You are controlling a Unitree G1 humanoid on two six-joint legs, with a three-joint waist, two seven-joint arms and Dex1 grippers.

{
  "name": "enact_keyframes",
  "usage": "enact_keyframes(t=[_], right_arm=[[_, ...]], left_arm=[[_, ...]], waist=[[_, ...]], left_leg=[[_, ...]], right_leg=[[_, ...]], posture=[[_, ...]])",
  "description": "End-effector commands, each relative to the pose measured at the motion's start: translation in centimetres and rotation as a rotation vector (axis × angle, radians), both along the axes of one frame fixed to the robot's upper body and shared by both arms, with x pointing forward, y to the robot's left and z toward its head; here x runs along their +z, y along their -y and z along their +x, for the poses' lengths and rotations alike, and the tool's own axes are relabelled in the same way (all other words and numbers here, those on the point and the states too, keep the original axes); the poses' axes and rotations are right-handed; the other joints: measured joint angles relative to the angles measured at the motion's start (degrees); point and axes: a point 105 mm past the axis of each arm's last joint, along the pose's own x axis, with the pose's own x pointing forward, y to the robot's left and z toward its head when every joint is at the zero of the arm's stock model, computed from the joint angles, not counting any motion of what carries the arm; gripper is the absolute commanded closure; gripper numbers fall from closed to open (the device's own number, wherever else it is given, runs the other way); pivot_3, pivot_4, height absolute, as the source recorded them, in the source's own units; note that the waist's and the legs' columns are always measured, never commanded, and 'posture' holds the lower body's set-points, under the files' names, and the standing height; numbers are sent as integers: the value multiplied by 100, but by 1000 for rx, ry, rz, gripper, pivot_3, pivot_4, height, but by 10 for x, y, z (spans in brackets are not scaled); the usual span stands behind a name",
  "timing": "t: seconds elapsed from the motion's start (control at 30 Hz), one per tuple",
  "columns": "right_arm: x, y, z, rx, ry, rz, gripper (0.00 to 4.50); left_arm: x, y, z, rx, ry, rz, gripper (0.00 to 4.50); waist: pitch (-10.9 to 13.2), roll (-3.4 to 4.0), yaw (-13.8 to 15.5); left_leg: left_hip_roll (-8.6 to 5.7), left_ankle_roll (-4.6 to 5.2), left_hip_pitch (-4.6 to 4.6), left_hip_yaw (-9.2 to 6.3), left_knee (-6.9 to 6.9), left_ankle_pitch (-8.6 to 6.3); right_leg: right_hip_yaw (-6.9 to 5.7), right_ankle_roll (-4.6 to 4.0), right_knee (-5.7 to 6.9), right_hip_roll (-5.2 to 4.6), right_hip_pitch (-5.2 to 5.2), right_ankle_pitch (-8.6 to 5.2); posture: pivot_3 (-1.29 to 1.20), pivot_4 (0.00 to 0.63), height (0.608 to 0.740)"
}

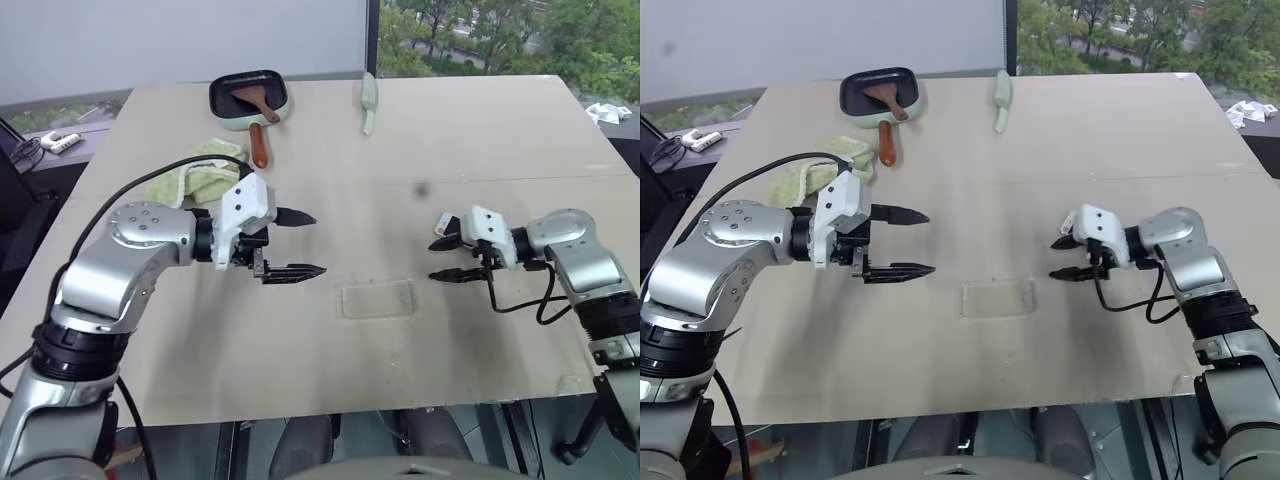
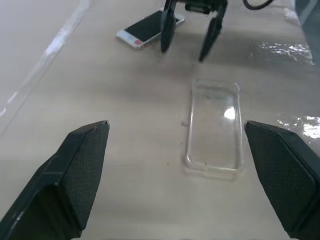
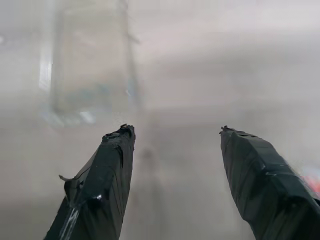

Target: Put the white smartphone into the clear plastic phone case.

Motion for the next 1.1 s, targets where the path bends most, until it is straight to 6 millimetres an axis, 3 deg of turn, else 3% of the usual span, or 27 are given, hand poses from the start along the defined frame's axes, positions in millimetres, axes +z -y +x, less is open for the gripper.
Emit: enact_keyframes(t=[0.03, 0.17, 0.3, 0.37, 0.63, 0.77, 0.93, 1.1], right_arm=[[14, -1, 3, -43, 28, 23, 1565], [17, 34, 29, -232, 32, 56, 1565], [0, 81, 40, -411, -23, 33, 294], [-4, 93, 44, -469, -32, 40, 75], [-24, 118, 51, -618, -83, 23, 75], [-34, 120, 44, -602, -125, -19, 75], [-38, 123, 41, -599, -117, -71, 1595], [-38, 123, 40, -604, -121, -72, 1725]], left_arm=[[2, -2, 5, -6, 32, 15, 0], [6, 0, 7, -3, 47, -17, 0], [7, -3, 2, -3, 44, -15, 0], [9, -3, 0, -3, 43, -24, 0], [14, -1, -3, -13, 44, -34, 0], [15, 1, -4, -26, 39, -36, 0], [14, 2, -5, -32, 35, -35, 0], [14, 2, -6, -33, 33, -39, 0]], waist=[[-1, -1, 1], [1, -3, 19], [1, -3, 72], [1, -3, 67], [0, -4, 26], [-5, -13, 40], [-6, -13, 73], [-11, -21, 74]], left_leg=[[0, 0, 0, 0, 0, 0], [-2, 0, 0, 0, 0, 0], [-2, 0, -1, 2, -3, 0], [0, 0, -1, 4, -5, 0], [2, 1, 3, 14, -1, 0], [0, 2, 5, 14, 12, 0], [0, 16, 7, 8, 18, -8], [0, 2, 7, 10, 19, 0]], right_leg=[[0, 0, -1, 0, 0, 0], [-1, 0, -2, 0, 0, 0], [-1, -1, -8, -1, 0, -1], [0, -1, -11, 0, -1, -1], [7, 0, 0, 1, 0, 0], [8, 1, 5, 0, 7, 2], [4, 0, 12, 1, 8, 1], [5, 0, 10, 0, 10, 1]], posture=[[0, 150, 740], [0, 150, 740], [0, 150, 740], [0, 150, 740], [0, 150, 740], [0, 150, 740], [0, 150, 740], [0, 150, 740]])
